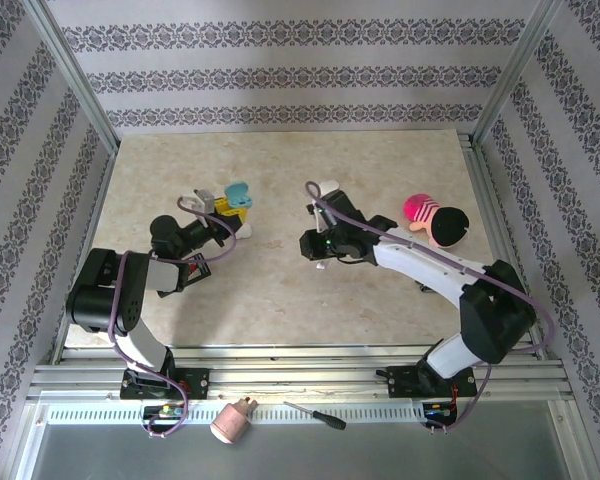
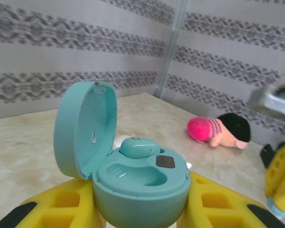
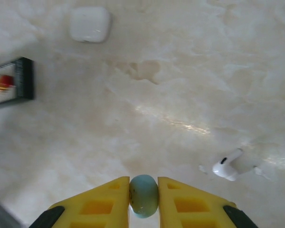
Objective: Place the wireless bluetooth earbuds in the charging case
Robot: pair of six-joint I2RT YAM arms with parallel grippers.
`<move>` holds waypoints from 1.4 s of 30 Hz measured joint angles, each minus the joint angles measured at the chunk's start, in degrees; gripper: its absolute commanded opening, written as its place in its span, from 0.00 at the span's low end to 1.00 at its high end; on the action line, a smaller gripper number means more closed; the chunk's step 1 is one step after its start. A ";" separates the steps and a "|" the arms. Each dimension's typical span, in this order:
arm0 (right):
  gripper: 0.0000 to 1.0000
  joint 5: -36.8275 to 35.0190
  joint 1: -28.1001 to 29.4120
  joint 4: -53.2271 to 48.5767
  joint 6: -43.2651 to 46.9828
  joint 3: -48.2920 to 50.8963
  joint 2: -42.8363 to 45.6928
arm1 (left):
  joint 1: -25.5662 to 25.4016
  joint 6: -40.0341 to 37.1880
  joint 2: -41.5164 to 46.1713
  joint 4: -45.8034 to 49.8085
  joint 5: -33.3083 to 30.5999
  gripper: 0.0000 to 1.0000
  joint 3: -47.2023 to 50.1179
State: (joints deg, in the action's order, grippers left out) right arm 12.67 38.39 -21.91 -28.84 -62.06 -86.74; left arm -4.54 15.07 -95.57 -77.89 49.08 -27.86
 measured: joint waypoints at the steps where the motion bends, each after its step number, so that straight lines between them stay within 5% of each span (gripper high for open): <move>1: 0.20 1.84 -0.48 0.55 -0.09 0.07 0.74 | -1.18 -0.79 -0.44 -0.04 0.39 0.20 0.00; 13: 0.20 13.25 -0.74 6.25 0.24 -1.18 6.08 | -9.44 -6.25 -2.34 -0.20 5.35 0.19 -0.02; 42: 0.19 15.28 0.87 14.62 -1.49 -5.49 -1.40 | -13.05 -12.11 -2.56 -0.31 4.83 0.18 -0.33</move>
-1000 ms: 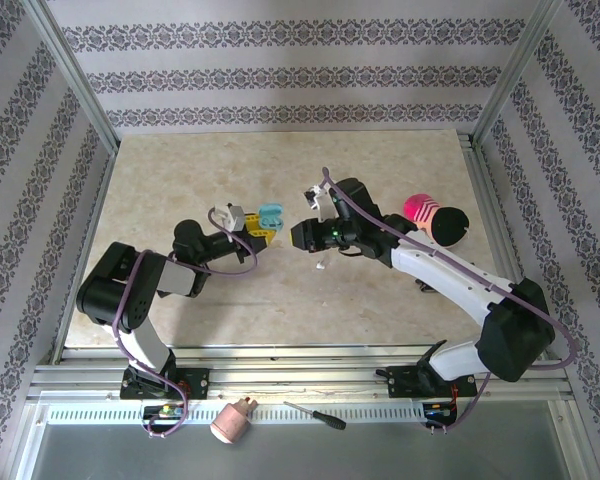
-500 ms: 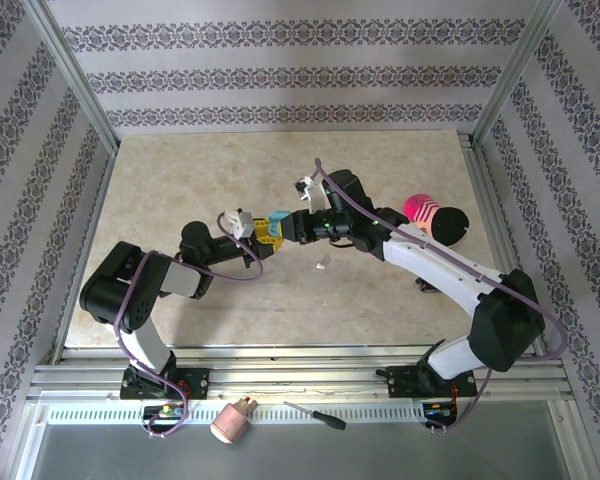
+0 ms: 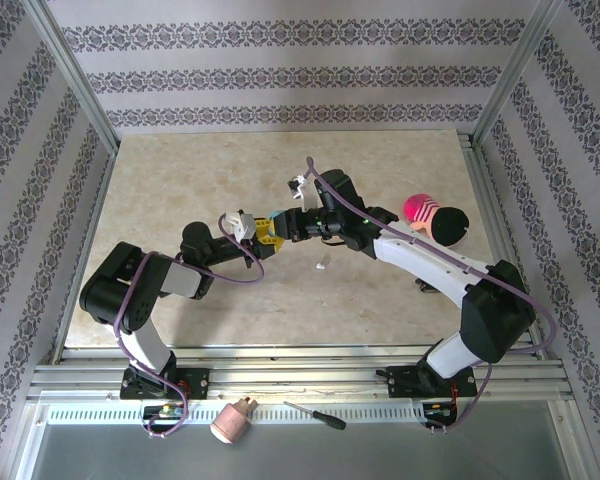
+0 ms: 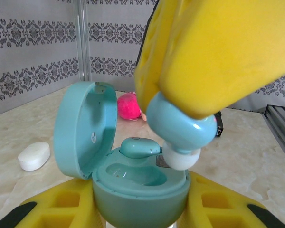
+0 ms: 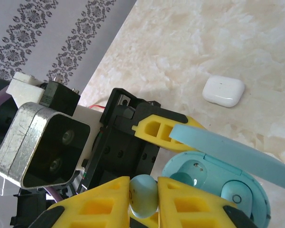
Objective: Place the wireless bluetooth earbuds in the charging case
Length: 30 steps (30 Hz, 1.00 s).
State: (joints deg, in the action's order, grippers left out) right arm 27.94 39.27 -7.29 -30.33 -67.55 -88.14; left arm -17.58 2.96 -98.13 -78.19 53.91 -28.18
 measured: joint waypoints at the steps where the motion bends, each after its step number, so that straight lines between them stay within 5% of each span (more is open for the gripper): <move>1: 0.18 -0.02 0.00 0.52 -0.17 0.11 -0.04 | -0.04 0.00 0.07 -0.04 0.02 0.18 0.00; 30: 0.18 -2.19 -0.15 13.66 -7.54 7.21 -0.20 | -0.09 -1.16 0.15 0.35 -2.12 0.18 0.11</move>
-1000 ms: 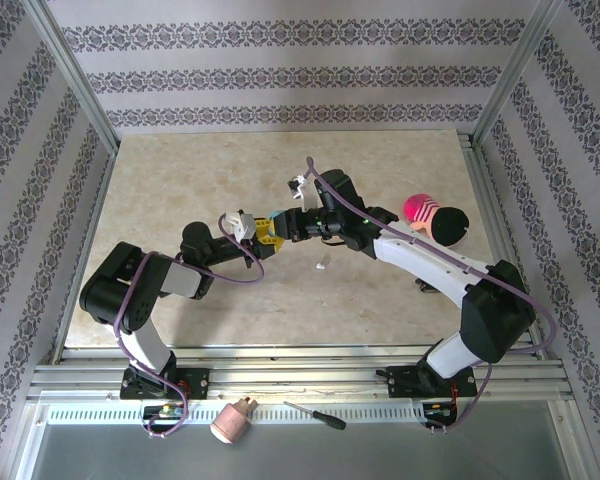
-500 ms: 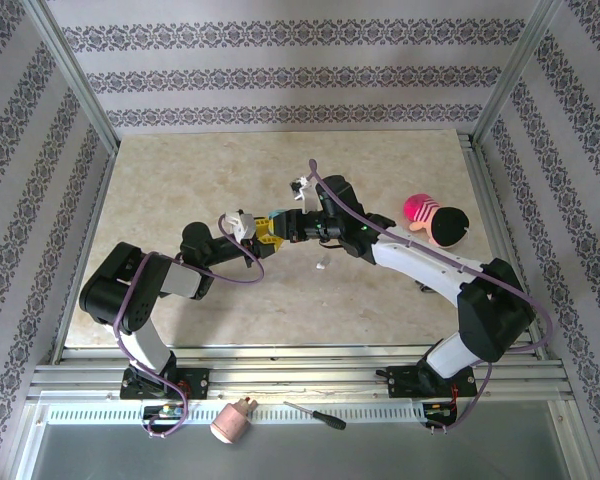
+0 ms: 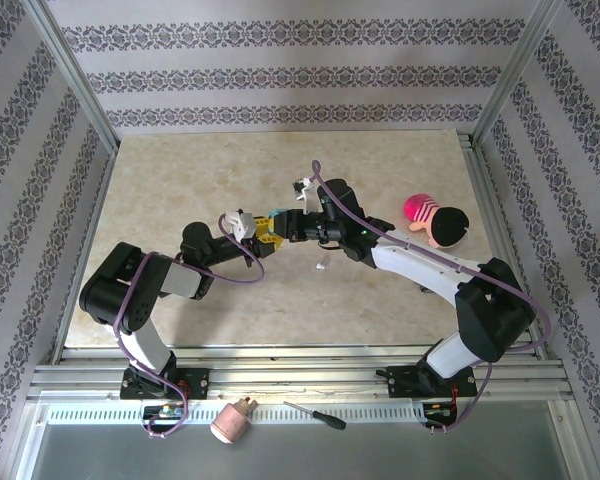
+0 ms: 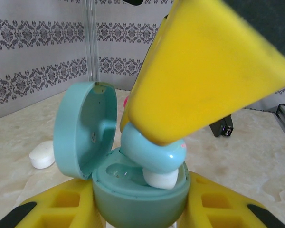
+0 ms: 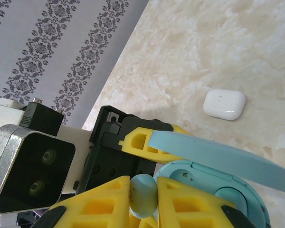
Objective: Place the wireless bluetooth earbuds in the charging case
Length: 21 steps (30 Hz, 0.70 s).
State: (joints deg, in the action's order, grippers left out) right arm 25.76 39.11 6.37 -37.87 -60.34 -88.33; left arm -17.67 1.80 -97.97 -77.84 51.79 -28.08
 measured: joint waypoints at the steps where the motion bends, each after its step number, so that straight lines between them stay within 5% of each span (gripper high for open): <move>1: 0.18 0.00 0.00 0.11 -0.04 0.02 0.00 | 0.00 -0.07 0.00 0.00 -0.02 0.17 0.00; 21: 0.18 0.44 -1.07 1.55 -1.07 1.97 -0.13 | -0.28 -0.15 -0.13 0.31 -0.13 0.17 -0.07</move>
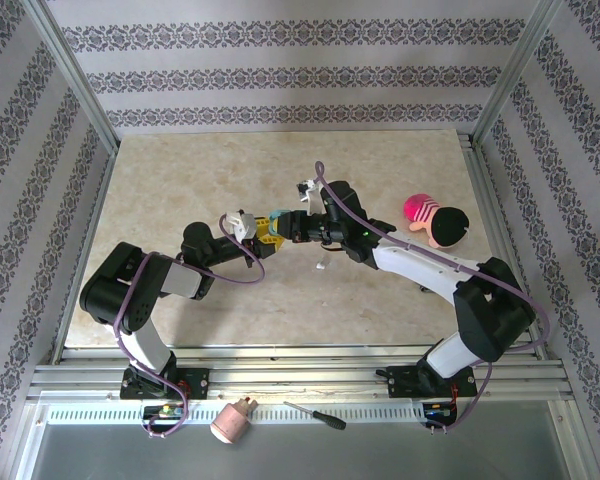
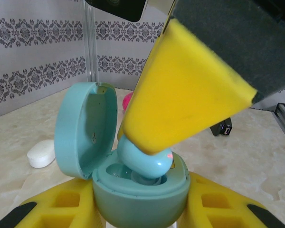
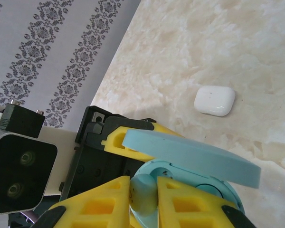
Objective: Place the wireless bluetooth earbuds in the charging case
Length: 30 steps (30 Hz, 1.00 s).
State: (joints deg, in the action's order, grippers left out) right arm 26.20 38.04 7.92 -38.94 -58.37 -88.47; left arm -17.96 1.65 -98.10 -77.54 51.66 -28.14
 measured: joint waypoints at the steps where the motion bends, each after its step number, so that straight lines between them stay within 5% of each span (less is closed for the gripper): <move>1: 0.18 0.13 -0.02 0.15 -0.17 0.00 -0.09 | 0.00 0.00 -0.02 0.00 -0.09 0.17 0.00; 12: 0.23 0.44 0.11 1.64 -2.75 0.44 -0.44 | 0.00 -0.24 -0.33 -0.09 -0.94 0.17 0.00; 30: 0.59 -1.29 -0.07 -1.03 -0.83 1.38 2.89 | 0.00 -1.07 -0.55 -0.15 -2.05 0.17 0.00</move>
State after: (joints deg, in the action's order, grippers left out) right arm 24.91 37.98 6.90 -39.77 -56.99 -85.58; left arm -17.96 0.58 -98.65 -77.69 49.60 -28.14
